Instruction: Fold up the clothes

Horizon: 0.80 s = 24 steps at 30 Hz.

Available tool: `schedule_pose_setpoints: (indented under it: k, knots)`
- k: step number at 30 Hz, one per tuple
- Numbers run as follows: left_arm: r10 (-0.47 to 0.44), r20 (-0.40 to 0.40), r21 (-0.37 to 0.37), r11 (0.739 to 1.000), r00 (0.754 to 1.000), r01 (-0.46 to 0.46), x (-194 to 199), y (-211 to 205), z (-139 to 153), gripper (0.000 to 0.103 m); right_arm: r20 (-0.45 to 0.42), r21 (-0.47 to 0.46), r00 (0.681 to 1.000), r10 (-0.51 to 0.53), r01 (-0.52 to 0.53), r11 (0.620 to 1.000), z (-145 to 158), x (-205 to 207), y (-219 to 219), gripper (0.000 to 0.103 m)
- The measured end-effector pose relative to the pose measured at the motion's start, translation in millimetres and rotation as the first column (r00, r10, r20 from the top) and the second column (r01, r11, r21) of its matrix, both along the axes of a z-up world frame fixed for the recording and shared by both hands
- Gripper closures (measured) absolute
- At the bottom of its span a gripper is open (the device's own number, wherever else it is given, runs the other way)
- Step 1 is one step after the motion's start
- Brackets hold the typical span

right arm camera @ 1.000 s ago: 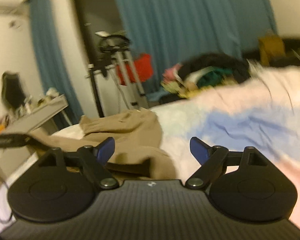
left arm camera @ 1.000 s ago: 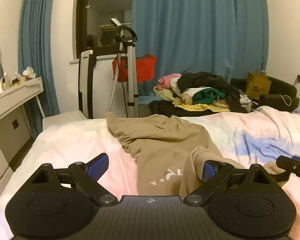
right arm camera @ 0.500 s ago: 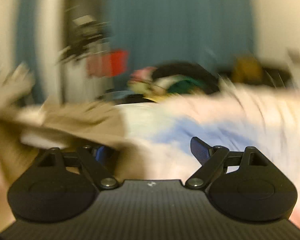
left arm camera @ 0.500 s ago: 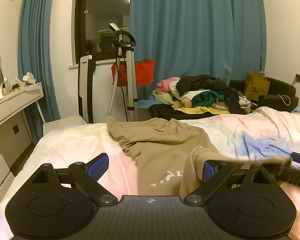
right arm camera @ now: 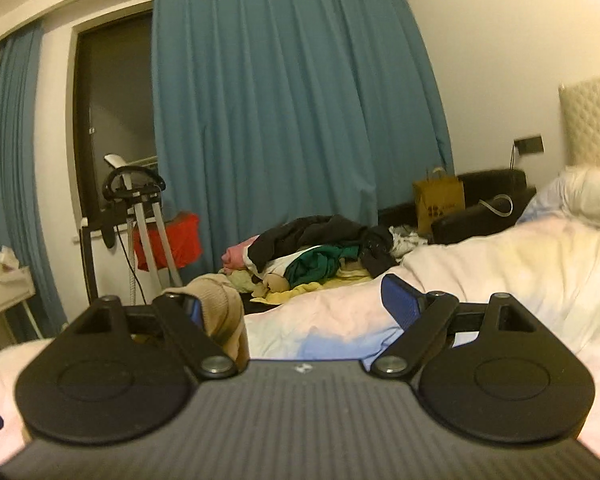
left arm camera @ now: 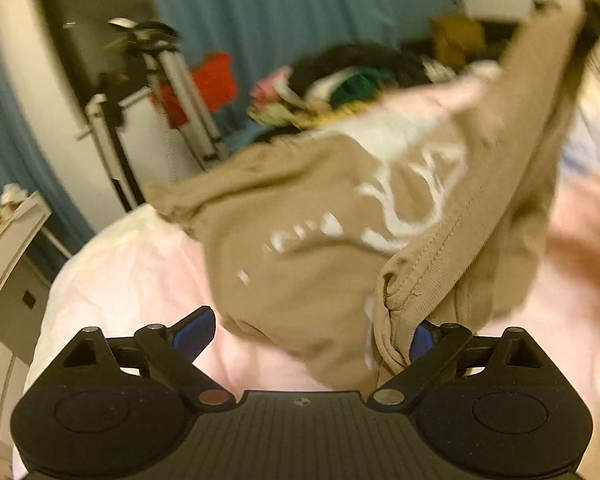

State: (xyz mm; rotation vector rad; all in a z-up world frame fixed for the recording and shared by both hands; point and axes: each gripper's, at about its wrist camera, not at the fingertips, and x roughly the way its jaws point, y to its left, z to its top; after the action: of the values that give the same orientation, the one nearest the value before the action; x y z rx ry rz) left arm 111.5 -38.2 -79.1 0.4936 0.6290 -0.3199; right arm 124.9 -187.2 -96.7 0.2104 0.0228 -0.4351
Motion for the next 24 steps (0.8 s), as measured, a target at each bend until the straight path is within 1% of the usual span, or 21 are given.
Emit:
schedule_pose_setpoints:
  k: [1,3,5,6,7,9,10,11,13,14,15,17,18,20,22,24]
  knots:
    - [-0.002,-0.004,0.003,1.000,1.000,0.002,-1,0,-1,0.007,-0.003,-0.008,1.000,-0.002,0.001,1.000,1,0,-1,0.018]
    - [0.013,0.010,-0.031,0.999,1.000,-0.013,-2,7,6,0.007,-0.019,-0.016,1.000,-0.014,0.013,1.000,1,1,-3,0.018]
    - [0.029,0.024,-0.066,0.997,0.999,-0.027,-4,13,13,0.007,-0.054,-0.011,0.998,-0.037,0.036,0.999,0,3,-6,0.018]
    - [0.039,0.033,-0.099,0.994,0.999,-0.036,-5,18,18,0.007,-0.074,0.004,0.996,-0.047,0.048,0.999,-2,3,-9,0.018]
    - [0.054,0.046,-0.156,0.987,0.997,-0.046,-6,25,27,0.007,-0.093,0.023,0.994,-0.054,0.057,0.998,-5,4,-13,0.018]
    - [0.084,0.065,-0.264,0.962,0.994,-0.065,-9,40,42,0.007,-0.130,0.078,0.991,-0.044,0.054,0.995,-11,11,-22,0.018]
    - [0.099,0.066,-0.307,0.949,0.993,-0.074,-10,46,47,0.007,-0.145,0.092,0.989,-0.036,0.050,0.994,-14,12,-23,0.018]
    - [0.114,0.062,-0.333,0.939,0.992,-0.087,-10,51,50,0.007,-0.161,0.107,0.987,-0.028,0.045,0.993,-17,14,-24,0.018]
    - [0.149,0.036,-0.324,0.937,0.988,-0.130,-9,53,47,0.007,-0.204,0.105,0.979,-0.012,0.034,0.994,-22,19,-22,0.018]
    - [0.166,0.017,-0.290,0.945,0.986,-0.154,-7,51,41,0.007,-0.230,0.095,0.973,-0.004,0.026,0.995,-25,22,-20,0.018]
    - [0.177,0.001,-0.242,0.955,0.984,-0.172,-5,48,34,0.007,-0.259,0.087,0.966,0.003,0.020,0.996,-29,25,-19,0.018]
    - [0.194,-0.030,-0.123,0.973,0.980,-0.197,1,40,16,0.007,-0.339,0.089,0.941,0.014,0.017,0.996,-39,34,-16,0.018]
    - [0.206,-0.049,-0.068,0.976,0.977,-0.209,4,36,7,0.006,-0.377,0.091,0.926,0.016,0.020,0.996,-46,39,-16,0.018]
    - [0.227,-0.083,-0.008,0.973,0.970,-0.229,8,33,-5,0.006,-0.448,0.094,0.894,0.020,0.025,0.995,-58,47,-15,0.018]
    - [0.245,-0.114,-0.014,0.969,0.963,-0.249,8,37,-8,0.004,-0.472,0.090,0.881,0.020,0.026,0.996,-64,49,-14,0.018]
    - [0.266,-0.140,-0.060,0.959,0.954,-0.276,3,46,-2,0.003,-0.474,0.075,0.881,0.012,0.027,0.997,-64,47,-11,0.018]
